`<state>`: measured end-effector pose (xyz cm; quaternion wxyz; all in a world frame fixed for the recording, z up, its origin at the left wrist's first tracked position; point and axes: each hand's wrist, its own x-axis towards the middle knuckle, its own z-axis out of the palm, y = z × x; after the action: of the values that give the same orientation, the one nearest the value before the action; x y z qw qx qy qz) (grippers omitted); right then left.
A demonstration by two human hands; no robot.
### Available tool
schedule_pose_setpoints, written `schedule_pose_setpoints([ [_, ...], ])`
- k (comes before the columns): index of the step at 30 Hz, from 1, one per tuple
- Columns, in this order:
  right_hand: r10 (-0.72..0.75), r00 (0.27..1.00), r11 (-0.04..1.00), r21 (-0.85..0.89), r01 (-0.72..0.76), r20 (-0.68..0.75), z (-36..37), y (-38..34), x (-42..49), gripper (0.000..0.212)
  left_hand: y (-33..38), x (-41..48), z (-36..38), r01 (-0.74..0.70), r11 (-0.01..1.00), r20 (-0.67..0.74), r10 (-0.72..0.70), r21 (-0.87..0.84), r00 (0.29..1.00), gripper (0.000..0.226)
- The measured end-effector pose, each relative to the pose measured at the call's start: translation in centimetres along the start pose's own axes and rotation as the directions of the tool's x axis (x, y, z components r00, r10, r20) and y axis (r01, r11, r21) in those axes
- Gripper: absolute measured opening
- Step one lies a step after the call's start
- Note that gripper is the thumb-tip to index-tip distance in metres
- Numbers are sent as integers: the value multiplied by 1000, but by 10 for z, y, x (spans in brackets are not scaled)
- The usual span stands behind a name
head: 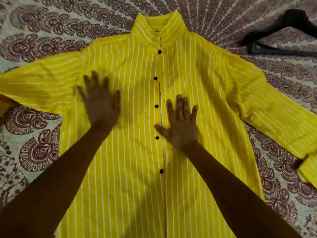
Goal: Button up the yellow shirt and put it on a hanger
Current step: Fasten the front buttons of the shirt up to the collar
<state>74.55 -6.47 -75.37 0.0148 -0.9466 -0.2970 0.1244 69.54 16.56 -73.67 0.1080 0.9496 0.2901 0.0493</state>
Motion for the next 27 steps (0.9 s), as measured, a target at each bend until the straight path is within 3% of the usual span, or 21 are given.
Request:
schedule_pose_setpoints([
  [2,-95,994,994,43,97,-49,-3,-3,4,80,42,-7,0,-333,934,-59,328,-131,943,48],
  [5,-81,961,980,157,125,-264,-22,20,25,56,91,-19,14,-416,855,15,442,-309,897,51],
  [7,59,945,983,182,1,-322,-36,49,45,57,103,-22,29,-444,873,128,473,-203,872,62],
  [10,147,983,989,50,-142,-115,-39,102,58,74,98,-19,44,-528,846,237,499,76,834,81],
  [12,176,984,984,21,-175,-24,-34,134,53,80,97,-19,43,-508,851,253,466,136,848,88],
  [16,209,977,978,17,-209,-38,-37,157,51,83,108,-19,35,-424,887,261,372,184,891,90],
  [22,58,998,996,68,-58,0,-36,155,55,84,152,-12,33,-422,906,181,409,40,894,80],
  [24,23,997,988,155,-12,-73,-47,167,58,75,173,-3,41,-348,937,217,345,-25,913,82],
  [27,-25,943,976,195,95,-333,-75,211,73,47,208,10,56,-338,941,250,333,-25,909,83],
])
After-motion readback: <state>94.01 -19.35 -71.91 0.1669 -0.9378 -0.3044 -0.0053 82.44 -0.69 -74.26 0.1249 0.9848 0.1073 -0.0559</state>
